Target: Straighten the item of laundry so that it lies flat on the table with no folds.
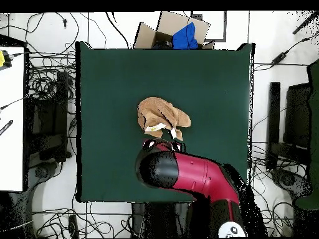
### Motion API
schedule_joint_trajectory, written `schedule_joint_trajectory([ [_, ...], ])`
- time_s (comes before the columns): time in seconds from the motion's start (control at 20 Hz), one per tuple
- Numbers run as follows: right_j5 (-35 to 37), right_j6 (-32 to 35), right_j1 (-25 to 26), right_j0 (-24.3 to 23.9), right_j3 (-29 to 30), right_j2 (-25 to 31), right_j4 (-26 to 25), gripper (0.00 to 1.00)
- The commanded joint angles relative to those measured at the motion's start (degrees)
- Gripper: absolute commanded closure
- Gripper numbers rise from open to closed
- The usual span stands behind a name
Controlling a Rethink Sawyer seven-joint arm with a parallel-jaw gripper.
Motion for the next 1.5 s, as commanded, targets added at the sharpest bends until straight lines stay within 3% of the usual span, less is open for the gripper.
schedule_joint_trajectory([
  [0.05, 3.0, -2.2, 1.6, -1.1, 2.9, 6.7, -3.6, 0.00],
  [1.5, -2.5, 1.9, 7.9, -3.2, 2.5, 7.7, -7.6, 0.00],
])
